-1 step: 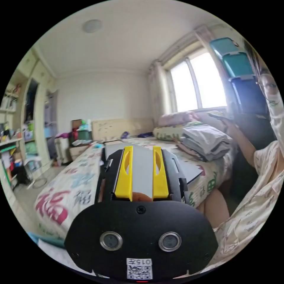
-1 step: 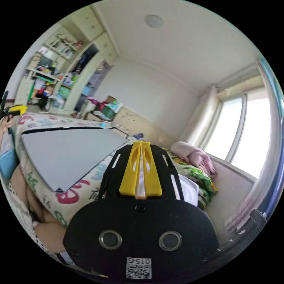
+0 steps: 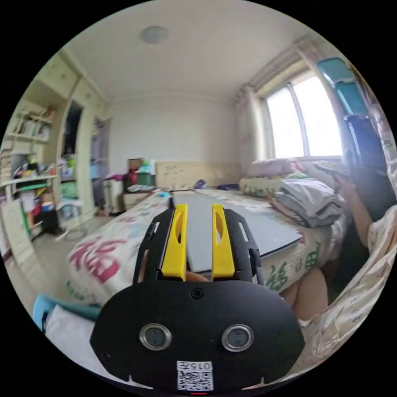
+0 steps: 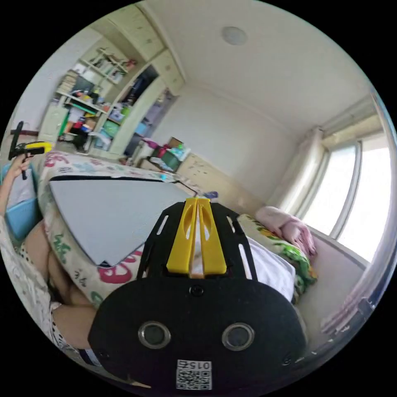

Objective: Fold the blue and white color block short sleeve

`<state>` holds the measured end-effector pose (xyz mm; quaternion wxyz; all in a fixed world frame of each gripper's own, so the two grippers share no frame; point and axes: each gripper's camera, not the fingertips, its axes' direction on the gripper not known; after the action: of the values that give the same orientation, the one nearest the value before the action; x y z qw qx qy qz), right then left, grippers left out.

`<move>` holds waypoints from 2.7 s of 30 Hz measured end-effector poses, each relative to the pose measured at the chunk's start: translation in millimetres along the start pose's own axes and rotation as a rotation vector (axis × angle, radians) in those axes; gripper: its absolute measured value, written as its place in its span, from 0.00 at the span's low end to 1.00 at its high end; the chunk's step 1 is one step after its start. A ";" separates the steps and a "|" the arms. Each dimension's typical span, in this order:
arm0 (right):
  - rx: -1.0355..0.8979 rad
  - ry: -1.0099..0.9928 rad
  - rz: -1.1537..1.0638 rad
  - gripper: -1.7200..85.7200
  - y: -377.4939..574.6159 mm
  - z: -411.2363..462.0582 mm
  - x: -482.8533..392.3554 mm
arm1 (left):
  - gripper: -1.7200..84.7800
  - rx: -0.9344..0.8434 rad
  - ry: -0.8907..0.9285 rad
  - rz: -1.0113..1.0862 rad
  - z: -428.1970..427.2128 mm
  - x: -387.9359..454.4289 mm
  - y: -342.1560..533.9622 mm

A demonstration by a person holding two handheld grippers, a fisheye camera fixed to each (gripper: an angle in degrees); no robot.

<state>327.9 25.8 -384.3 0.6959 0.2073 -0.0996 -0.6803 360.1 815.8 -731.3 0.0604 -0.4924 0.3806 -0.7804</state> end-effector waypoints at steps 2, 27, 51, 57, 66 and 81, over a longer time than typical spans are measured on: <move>0.099 -0.215 -0.073 0.02 16.3 2.1 -76.1 | 0.12 -0.131 -0.327 -0.141 -110.3 -112.1 81.5; 0.003 -1.003 -0.018 0.01 107.0 79.6 -150.4 | 0.02 -0.785 -0.512 -0.494 -392.7 -409.3 318.0; 0.046 -1.158 -0.179 0.10 -55.8 175.1 -68.5 | 0.01 0.068 0.579 -0.247 -420.9 -179.2 71.7; 0.014 -1.323 0.495 0.07 -76.9 263.8 123.5 | 0.01 0.256 0.517 -0.336 -446.4 -186.7 67.9; 0.306 -0.843 1.351 0.08 51.0 283.9 390.8 | 0.02 0.047 0.358 -0.328 -288.1 -121.8 82.4; -0.082 -0.604 0.945 0.07 65.3 244.2 475.3 | 0.10 -0.215 0.509 -0.101 87.3 80.0 1.1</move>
<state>310.2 -482.0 -206.4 0.8730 -0.0910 -0.3500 -0.3271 390.3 730.9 -654.5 -0.1284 -0.3026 0.4390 -0.8362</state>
